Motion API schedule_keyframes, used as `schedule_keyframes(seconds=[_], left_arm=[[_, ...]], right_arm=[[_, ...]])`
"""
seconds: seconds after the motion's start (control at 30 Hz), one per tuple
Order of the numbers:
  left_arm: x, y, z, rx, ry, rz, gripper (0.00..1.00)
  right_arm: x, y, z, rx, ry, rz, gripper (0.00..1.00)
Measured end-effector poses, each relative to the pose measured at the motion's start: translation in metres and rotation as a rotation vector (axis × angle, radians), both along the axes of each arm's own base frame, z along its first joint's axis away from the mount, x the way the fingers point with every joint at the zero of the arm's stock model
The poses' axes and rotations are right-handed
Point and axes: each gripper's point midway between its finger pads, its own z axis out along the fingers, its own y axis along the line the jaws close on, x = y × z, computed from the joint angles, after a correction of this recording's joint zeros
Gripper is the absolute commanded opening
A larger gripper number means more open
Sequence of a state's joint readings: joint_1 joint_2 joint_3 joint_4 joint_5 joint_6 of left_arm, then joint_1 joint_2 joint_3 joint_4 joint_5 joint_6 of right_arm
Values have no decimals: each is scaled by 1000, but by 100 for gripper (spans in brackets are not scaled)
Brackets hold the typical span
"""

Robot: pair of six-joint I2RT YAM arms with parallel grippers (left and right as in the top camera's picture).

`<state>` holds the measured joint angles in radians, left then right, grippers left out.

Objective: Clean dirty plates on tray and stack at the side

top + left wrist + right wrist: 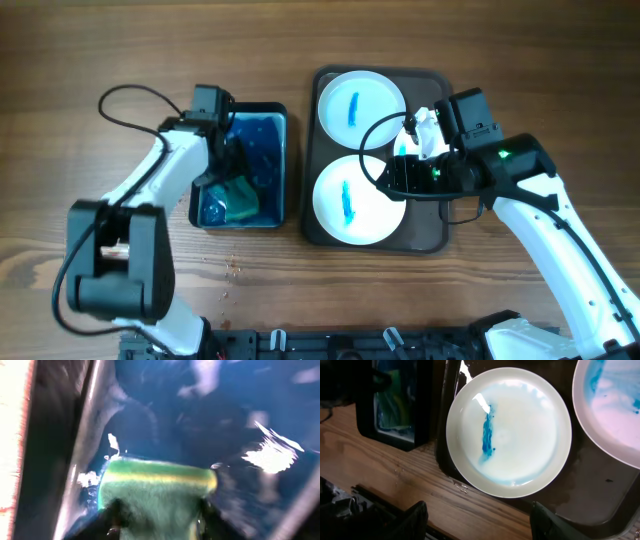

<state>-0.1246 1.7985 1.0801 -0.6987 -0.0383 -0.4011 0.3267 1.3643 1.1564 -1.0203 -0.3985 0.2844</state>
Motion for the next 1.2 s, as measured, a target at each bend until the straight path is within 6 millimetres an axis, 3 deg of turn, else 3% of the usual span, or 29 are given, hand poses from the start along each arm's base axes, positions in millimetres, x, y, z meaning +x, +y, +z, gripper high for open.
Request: schedule_keyframes(seconds=[0.17, 0.3, 0.33, 0.37, 0.4, 0.43, 0.53, 0.67, 0.8, 0.97, 1.03, 1.1, 1.2], left_arm=[[1, 1, -4, 9, 2, -2, 4], [-1, 2, 2, 14, 31, -13, 56], [-1, 1, 6, 12, 41, -21, 76], [-1, 0, 13, 7, 54, -25, 86], [0, -2, 22, -3, 64, -26, 88], [4, -5, 31, -18, 62, -30, 86], [12, -14, 56, -62, 53, -32, 58], [2, -18, 70, -89, 83, -41, 51], [-9, -18, 54, -95, 113, -41, 44], [-20, -17, 15, -99, 102, -38, 27], [-22, -17, 2, -101, 84, -39, 20], [-22, -17, -5, -101, 61, -38, 4], [-23, -15, -7, -97, 44, -35, 4]], right_arm=[[0, 0, 0, 1, 2, -3, 65], [1, -1, 0, -5, 2, -12, 59], [1, -3, -1, -13, 7, -23, 59], [1, -7, -2, -22, 14, -41, 59], [2, -12, -3, -32, 20, -64, 59], [4, -18, -3, -37, 24, -91, 59], [3, -39, 1, -53, 37, -174, 58], [-15, -58, 5, -83, 78, -220, 58], [-21, -54, -4, -95, 87, -200, 58], [-25, -46, -50, -87, 89, -173, 58], [-28, -44, -66, -79, 93, -169, 58], [-29, -44, -74, -75, 88, -157, 59], [-28, -43, -85, -69, 60, -129, 59]])
